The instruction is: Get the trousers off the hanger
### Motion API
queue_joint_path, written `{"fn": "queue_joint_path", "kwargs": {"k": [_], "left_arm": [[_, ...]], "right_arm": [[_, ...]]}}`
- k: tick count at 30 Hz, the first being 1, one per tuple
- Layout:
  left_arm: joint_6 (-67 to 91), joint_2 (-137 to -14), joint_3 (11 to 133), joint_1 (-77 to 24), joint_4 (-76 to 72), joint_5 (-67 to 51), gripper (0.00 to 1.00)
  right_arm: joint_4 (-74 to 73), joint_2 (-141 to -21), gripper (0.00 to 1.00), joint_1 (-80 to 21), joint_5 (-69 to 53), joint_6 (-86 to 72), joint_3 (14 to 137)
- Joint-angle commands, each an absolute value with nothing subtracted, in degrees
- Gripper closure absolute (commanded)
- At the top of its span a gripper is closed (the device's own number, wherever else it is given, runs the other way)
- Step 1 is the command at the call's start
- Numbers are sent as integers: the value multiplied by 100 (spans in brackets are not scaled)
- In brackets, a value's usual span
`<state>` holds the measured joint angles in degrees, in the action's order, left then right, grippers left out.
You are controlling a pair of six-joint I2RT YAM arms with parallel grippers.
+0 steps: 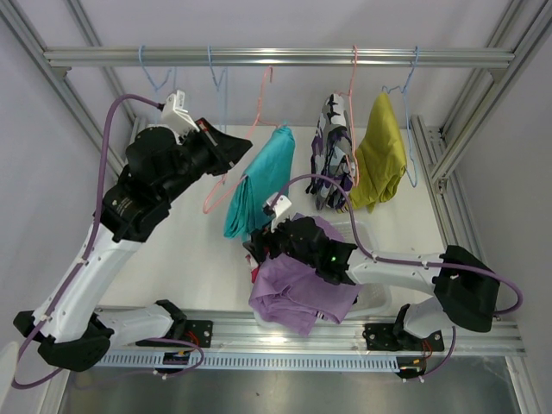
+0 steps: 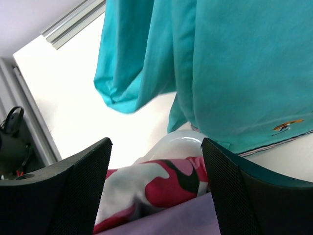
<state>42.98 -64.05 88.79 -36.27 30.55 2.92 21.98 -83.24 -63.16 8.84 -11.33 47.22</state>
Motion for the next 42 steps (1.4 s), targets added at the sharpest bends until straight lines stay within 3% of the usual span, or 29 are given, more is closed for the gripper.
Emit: {"fn": "queue_joint_path", "kwargs": {"k": [1,14,24,42], "left_arm": [[4201,-6100,9360,-3674,1916,396,99],[4263,-6108,9351,-3674,1925,325,100],[4254,-6091,9334,-3674,1907,334,100],[4333,-6108,9194,-3683,1960,624,100]], "right_arm": [[2171,-8042,20,-6319,501,-1098,4755],[2004,-8454,20,-6425,2538,-668,5413],[2118,-9114,20,-6302,2803,-317,6249],[2909,-8824,20,-6319,3621,-53,6293]]}}
